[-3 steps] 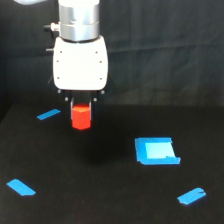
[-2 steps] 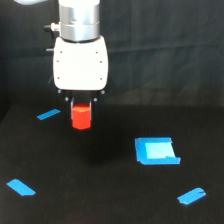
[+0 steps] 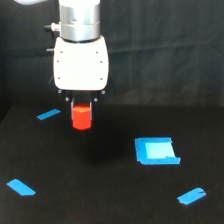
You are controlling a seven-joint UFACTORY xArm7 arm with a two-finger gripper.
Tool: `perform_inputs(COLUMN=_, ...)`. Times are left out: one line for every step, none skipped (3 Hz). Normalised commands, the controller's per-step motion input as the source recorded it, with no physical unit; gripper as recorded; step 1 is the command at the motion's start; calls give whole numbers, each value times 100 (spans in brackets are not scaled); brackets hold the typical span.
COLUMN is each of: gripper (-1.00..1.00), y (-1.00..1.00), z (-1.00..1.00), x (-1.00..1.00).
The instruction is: Pick up the red object from the table
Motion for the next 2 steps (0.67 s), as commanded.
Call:
perform_inputs(gripper=-99, y=7, z=1, x=-3)
perform_inputs(gripper=-93, y=4, z=-9, x=0)
